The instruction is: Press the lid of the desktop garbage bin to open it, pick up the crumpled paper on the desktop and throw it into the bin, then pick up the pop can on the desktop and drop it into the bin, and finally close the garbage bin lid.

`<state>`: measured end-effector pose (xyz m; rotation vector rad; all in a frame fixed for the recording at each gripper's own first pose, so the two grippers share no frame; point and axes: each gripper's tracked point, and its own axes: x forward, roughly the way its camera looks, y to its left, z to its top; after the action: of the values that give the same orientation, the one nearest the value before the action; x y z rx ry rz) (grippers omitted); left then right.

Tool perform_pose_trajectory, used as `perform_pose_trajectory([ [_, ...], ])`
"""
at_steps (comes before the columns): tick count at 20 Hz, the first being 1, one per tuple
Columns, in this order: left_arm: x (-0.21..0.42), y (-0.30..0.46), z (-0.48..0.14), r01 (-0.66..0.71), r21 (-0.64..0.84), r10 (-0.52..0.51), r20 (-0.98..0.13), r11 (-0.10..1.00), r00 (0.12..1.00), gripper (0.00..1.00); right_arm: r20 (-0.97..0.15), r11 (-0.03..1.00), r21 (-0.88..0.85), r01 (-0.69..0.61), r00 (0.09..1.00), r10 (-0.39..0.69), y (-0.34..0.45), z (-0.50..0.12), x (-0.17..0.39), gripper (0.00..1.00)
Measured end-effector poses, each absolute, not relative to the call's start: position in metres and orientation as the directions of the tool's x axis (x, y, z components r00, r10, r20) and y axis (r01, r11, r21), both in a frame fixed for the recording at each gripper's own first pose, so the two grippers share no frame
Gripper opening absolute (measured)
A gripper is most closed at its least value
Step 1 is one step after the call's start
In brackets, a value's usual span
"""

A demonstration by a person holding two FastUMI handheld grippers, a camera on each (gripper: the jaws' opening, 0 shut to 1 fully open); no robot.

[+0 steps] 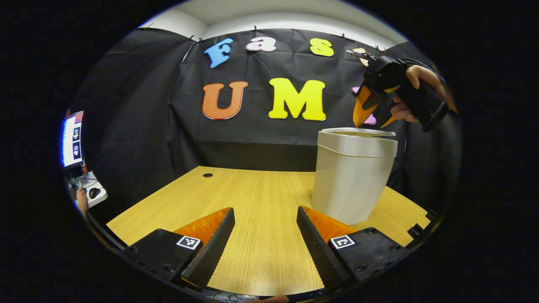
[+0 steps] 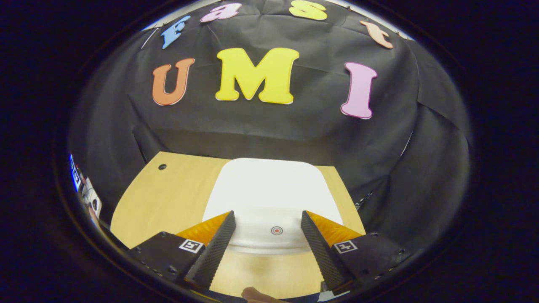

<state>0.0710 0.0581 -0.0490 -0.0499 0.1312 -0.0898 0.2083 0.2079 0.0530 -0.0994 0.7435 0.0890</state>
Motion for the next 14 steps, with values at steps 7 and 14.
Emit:
perform_pose_trajectory([
  [7, 0.066, 0.053, -0.040, 0.093, -0.031, -0.095, -0.103, 0.995, 0.990, 1.00, -0.634, 0.996, 0.024, -0.090, 0.769, 0.085, 0.208, 0.046, 0.207, 0.98],
  [14, 0.064, 0.054, -0.040, 0.092, -0.026, -0.095, -0.099, 0.995, 0.991, 0.96, -0.533, 0.995, 0.029, -0.101, 0.840, 0.100, 0.208, 0.041, 0.203, 1.00],
])
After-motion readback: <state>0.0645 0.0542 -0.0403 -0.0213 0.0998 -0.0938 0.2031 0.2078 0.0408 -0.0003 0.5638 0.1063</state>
